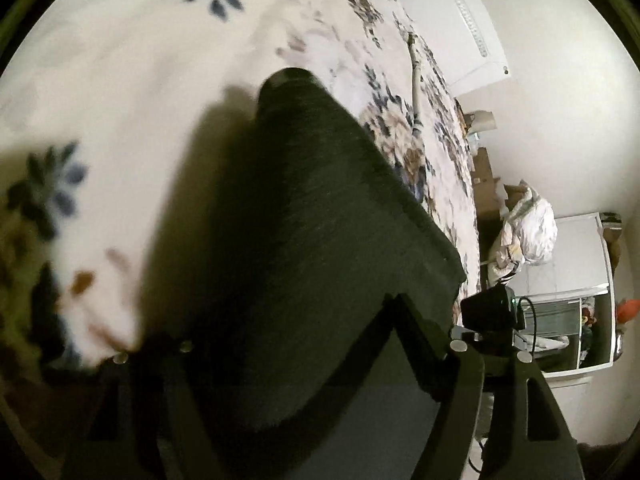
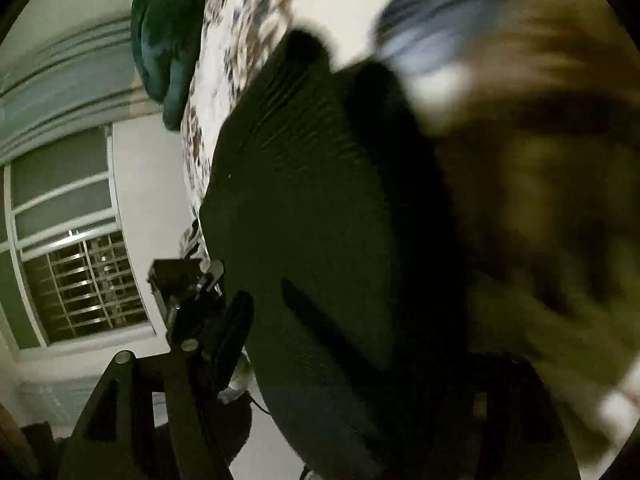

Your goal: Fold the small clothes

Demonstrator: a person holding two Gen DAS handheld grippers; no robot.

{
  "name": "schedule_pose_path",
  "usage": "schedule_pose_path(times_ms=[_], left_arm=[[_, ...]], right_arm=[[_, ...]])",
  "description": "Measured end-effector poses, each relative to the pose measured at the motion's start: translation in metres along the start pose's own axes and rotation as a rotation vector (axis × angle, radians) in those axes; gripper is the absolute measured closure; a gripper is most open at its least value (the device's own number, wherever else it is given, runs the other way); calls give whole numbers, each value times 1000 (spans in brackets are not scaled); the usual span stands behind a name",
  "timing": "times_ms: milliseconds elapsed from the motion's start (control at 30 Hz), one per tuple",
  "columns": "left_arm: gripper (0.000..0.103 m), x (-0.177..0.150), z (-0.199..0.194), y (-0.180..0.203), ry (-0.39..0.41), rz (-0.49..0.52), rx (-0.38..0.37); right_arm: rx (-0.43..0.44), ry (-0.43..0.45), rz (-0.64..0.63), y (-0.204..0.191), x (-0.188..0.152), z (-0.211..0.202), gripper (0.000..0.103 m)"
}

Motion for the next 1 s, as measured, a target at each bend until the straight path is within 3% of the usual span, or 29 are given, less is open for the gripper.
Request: schedule_pose_path(times_ms=[67,100,133,200,233,400,600,800,1000], left_arm=[[37,-2,-9,2,36,-2,-14],[62,-1,-14,4,58,4,2],[75,-1,-20,4,71,5,24],[78,1,-26,7,80,-7,23],[79,1,-29,11,85,5,42],[79,15,-42,38,86,63,71],[79,70,-43,86,92,156,58],[79,151,-19,141,105,235,32],[79,225,33,179,103,294,30]], right_arm=[[-14,-7,-25,-6,4,16,37],[-33,-7,-33,-8,4,18,44],[-76,0,-42,-9,4,23,64],[-72,25,-23,-9,6,29,79],[-71,37,-14,-11,5,29,82],[-114,93,-4,-34,-4,21,83],[-96,186,-43,-82,13,-20,84],[-115,282,-67,-120,91,-58,84],[-136,367,-62,-140,188,-94,84]])
Point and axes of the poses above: each gripper's, at about its wrist camera, not at the fingertips, and z roughly the way its jaws point, y to its right, x to its top, the point moved 3 cm from there along z, roughly the way its jaws point, and after that the axes turned 15 degrees about x, right-handed, at the moved point
